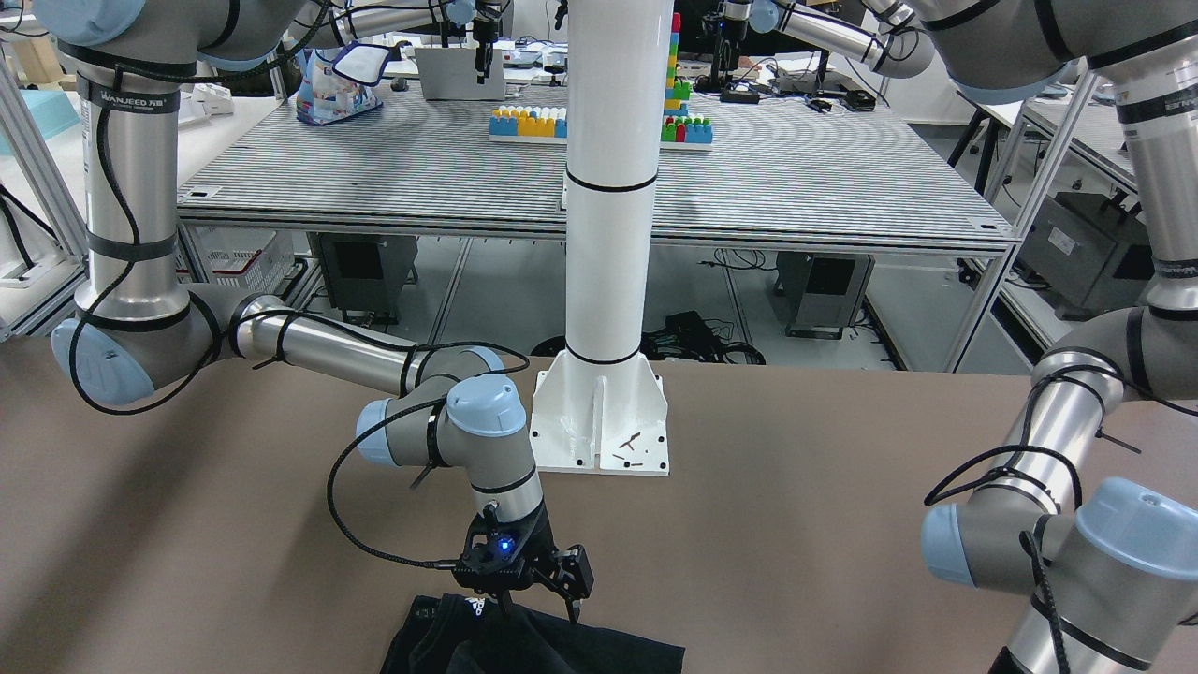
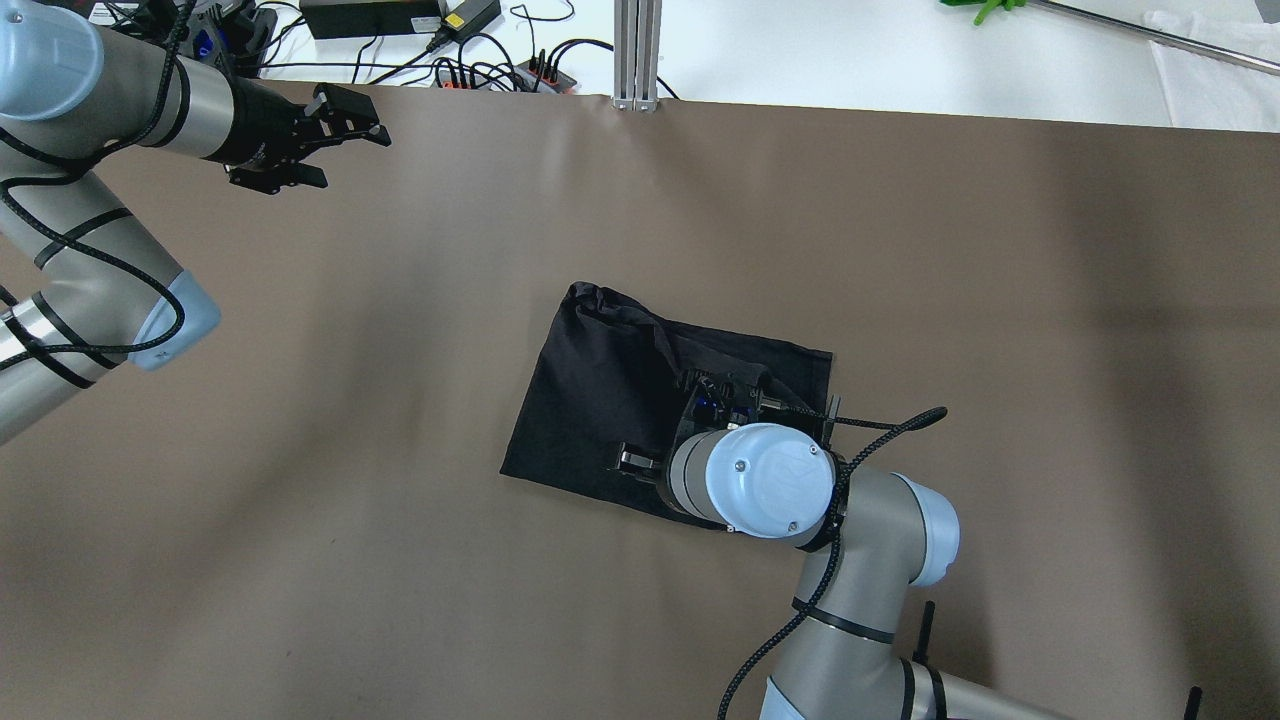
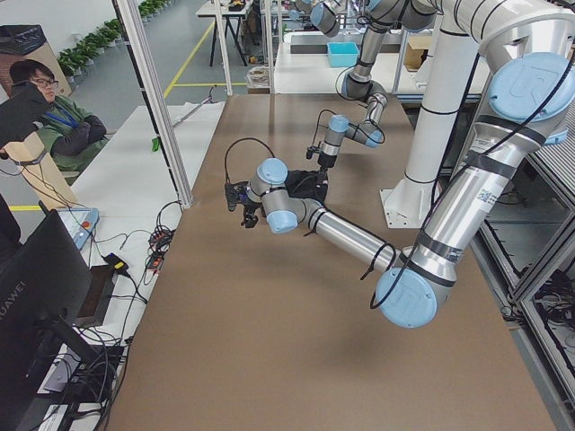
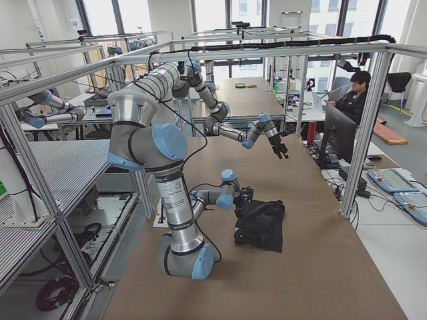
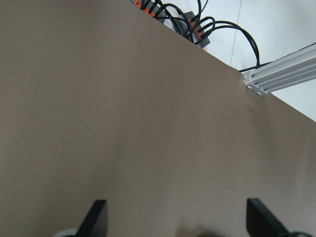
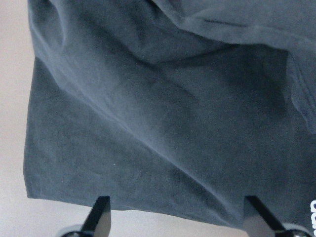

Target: Fold clothes

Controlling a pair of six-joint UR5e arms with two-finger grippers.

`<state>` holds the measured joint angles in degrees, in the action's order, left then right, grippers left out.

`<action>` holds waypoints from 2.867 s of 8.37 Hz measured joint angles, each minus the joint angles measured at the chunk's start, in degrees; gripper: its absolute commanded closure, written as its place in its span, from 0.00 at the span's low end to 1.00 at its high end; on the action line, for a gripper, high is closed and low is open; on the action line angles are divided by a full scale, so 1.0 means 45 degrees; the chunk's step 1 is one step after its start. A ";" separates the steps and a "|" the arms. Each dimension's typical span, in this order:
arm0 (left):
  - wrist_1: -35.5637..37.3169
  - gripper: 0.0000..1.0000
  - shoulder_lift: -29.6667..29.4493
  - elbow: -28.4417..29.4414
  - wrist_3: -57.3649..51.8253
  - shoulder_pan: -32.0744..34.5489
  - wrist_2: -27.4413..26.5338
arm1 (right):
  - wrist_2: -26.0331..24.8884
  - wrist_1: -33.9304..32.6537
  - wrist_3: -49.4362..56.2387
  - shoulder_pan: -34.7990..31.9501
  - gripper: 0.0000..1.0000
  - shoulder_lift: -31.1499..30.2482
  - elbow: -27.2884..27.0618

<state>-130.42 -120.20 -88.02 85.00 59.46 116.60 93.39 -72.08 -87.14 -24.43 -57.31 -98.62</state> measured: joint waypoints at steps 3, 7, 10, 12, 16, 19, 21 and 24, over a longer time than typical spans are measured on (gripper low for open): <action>0.0005 0.00 -0.0098 0.0143 -0.0002 -0.0062 -0.0046 | -0.0764 0.0124 0.0886 -0.0442 0.05 0.0337 0.1071; -0.0002 0.00 -0.0302 0.0445 -0.0006 -0.0174 -0.0124 | -0.0866 0.1237 0.1577 -0.1815 0.06 0.0666 0.2907; -0.0013 0.00 -0.0905 0.1098 -0.0016 -0.0203 -0.0129 | -0.0712 0.1683 0.2934 -0.3435 0.06 0.1217 0.4584; -0.0020 0.00 -0.1278 0.1453 -0.0020 -0.0206 -0.0121 | -0.0291 0.1715 0.4123 -0.4571 0.06 0.1227 0.5089; 0.0064 0.00 -0.1454 0.1615 -0.1498 0.0242 -0.0158 | 0.1416 0.1594 0.6934 -0.6215 0.05 0.0674 0.5125; 0.0124 0.00 -0.1084 0.2452 -0.4325 0.1672 0.0082 | 0.2551 0.1480 1.2271 -0.8107 0.05 -0.1015 0.5045; 0.0127 0.00 -0.0258 0.2644 -0.6368 0.2783 0.0642 | 0.2598 0.1464 1.4870 -0.9232 0.05 -0.2351 0.4752; 0.0965 0.00 0.1087 0.2694 -0.9714 0.4213 0.0352 | 0.2613 0.1546 1.9102 -1.1333 0.05 -0.3818 0.4501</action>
<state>-126.07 -115.31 -75.89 41.28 78.42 118.18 105.15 -65.12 -1.18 -75.43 -74.49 -78.36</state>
